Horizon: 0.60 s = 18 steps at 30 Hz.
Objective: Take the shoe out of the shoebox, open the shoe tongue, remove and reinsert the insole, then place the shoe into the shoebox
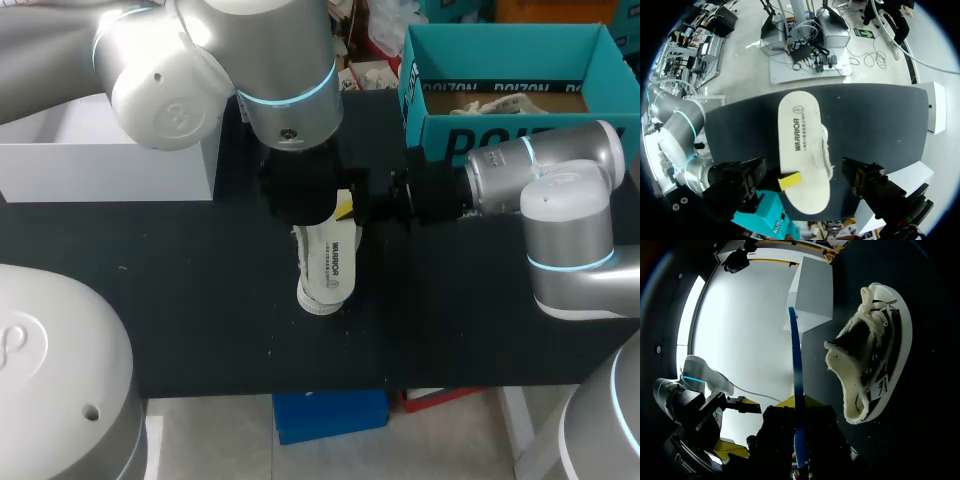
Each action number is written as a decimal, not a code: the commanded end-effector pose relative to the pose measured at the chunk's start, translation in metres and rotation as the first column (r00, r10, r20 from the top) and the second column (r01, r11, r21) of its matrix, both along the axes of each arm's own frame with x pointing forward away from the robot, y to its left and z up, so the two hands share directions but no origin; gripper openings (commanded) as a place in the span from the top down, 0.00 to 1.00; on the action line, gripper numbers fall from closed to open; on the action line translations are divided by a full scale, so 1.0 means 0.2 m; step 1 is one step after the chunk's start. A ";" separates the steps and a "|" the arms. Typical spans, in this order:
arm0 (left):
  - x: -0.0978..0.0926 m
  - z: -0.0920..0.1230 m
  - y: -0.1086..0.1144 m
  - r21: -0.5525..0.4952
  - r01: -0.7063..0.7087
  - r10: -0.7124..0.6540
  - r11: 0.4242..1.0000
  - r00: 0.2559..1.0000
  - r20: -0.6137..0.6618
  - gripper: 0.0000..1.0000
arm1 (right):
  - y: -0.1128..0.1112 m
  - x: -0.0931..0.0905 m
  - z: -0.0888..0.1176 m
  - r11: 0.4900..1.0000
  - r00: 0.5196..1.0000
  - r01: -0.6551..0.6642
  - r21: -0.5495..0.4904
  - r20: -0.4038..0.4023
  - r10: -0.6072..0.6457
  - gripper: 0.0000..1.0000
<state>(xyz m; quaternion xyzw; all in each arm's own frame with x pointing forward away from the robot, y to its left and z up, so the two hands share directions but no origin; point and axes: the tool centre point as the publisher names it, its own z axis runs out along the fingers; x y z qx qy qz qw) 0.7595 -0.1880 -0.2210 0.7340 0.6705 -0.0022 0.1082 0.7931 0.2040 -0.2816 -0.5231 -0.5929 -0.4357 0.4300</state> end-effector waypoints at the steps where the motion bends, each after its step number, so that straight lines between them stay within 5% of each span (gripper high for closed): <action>1: 0.09 -0.01 -0.02 0.011 0.001 0.000 1.000 1.000 -0.016 0.00 | 0.01 0.00 0.00 1.000 1.000 0.001 0.000 0.000 -0.001 1.00; 18: 0.41 -0.04 0.00 0.017 -0.024 0.024 1.000 0.999 -0.029 0.00 | 0.01 0.00 0.00 1.000 1.000 0.001 0.000 0.000 -0.001 1.00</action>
